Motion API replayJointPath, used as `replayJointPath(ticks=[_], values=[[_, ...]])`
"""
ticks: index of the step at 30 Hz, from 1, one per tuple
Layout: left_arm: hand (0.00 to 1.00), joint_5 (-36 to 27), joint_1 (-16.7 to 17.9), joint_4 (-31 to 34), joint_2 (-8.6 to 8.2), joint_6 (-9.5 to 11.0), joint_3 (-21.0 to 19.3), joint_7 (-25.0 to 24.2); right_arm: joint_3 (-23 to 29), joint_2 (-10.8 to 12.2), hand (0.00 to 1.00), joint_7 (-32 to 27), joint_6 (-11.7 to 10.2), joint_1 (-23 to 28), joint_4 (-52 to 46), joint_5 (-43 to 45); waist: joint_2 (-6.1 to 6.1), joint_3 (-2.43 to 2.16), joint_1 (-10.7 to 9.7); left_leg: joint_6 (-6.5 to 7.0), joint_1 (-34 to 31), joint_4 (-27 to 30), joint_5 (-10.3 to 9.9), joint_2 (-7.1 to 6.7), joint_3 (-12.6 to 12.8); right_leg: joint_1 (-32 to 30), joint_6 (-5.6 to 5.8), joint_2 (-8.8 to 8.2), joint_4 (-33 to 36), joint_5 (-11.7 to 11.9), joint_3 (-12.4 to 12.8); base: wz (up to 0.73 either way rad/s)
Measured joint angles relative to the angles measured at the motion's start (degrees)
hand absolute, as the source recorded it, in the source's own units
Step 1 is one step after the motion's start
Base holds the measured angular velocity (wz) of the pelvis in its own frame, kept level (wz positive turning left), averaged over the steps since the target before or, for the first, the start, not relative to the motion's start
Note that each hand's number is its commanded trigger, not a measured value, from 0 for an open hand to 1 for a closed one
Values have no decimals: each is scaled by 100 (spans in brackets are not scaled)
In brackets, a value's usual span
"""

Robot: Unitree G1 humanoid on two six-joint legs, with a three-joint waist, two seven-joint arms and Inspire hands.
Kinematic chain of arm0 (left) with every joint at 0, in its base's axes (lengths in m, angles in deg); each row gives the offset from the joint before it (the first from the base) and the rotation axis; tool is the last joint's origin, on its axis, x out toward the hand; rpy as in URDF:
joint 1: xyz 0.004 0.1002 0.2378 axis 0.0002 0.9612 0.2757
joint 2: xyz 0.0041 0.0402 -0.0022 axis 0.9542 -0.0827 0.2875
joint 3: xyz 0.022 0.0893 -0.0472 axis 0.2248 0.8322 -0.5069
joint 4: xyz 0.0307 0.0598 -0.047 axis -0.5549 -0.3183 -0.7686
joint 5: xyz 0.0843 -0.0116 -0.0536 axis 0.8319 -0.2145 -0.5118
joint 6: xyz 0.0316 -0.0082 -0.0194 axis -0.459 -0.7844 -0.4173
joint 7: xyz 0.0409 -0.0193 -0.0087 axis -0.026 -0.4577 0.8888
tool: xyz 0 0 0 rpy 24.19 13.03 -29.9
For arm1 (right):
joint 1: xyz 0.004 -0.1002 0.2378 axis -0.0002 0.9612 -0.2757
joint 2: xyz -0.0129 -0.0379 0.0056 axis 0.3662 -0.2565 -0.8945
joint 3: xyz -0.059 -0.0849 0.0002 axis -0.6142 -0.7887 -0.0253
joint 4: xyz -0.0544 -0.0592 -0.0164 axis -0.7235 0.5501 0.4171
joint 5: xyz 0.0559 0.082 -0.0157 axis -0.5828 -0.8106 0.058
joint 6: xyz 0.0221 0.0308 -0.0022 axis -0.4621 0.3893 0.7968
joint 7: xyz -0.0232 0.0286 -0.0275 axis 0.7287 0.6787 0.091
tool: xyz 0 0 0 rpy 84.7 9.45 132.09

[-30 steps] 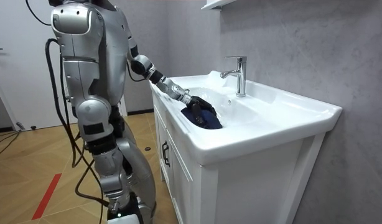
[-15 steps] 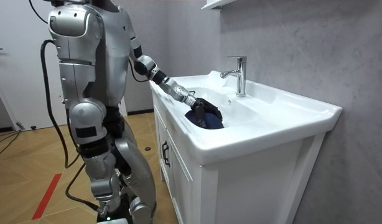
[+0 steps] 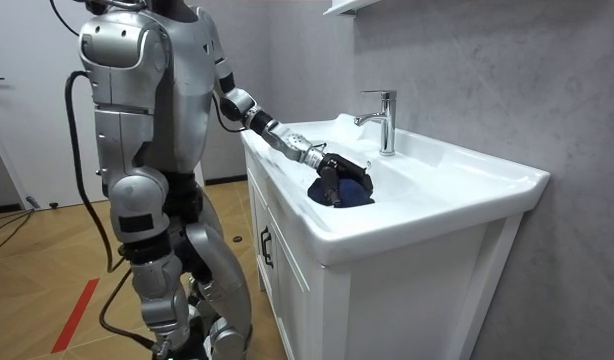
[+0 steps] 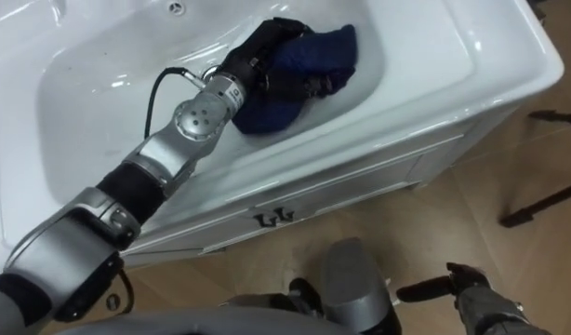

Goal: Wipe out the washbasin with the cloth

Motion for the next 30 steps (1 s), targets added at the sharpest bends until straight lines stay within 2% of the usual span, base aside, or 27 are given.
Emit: replayJointPath(ticks=[6,8,10,12,15,17,20,25,27,29,30], values=[[100,229,0,105,23,40,-12,7,-25,1,0,-14,-51,6,-19,0,-67,48,14,-2,-7,103,-2,29,88,-29,-15,11,55,-14,61,-2],[100,448,-23,102,87,41,-17,59,-13,-5,0,-22,-49,-11,-59,41,-114,49,1,-1,-34,121,-2,28,148,-102,-15,14,134,-15,148,-13],[100,688,-46,63,106,49,-35,102,41,2,0,-12,-46,-4,-68,128,-152,62,-51,-2,-41,132,-2,24,123,-103,-17,9,153,-16,131,4],[100,834,-60,-47,106,72,-40,128,78,8,0,9,8,-5,-60,268,-188,55,-110,-2,-38,137,-2,31,114,-87,-18,14,153,-14,116,8],[100,1157,-99,-479,105,262,-48,279,155,3,0,3,72,14,-48,354,-207,53,-146,-2,7,136,-2,37,130,-58,-21,19,149,0,117,-3],[100,1575,-127,-759,133,265,-49,396,193,6,0,7,133,50,-47,436,-208,51,-146,-2,59,121,-3,35,128,-54,-16,34,142,3,143,-5],[100,1845,-131,-1061,166,263,-41,485,212,3,0,6,270,79,-29,436,-222,44,-147,-2,142,119,-3,38,129,25,-16,43,139,5,155,-5],[100,2232,-226,-1633,355,251,-166,624,263,0,0,-26,334,79,-86,441,-229,34,-144,-23,167,144,-53,79,177,14,-60,116,151,63,208,-13],[100,2402,-265,-1829,432,241,-167,703,264,-14,0,-54,352,107,-119,447,-230,34,-141,-23,160,194,-55,148,248,3,-61,152,168,65,246,-10],[100,2911,-309,-2086,599,169,-184,813,267,-6,0,-58,451,74,-120,451,-231,33,-134,-48,186,227,-76,194,346,-4,-79,219,177,83,313,-21],[100,3027,-317,-2163,627,153,-220,843,272,-3,0,-54,456,74,-119,450,-230,33,-132,-54,203,227,-91,227,389,-1,-90,231,177,92,323,-23]])
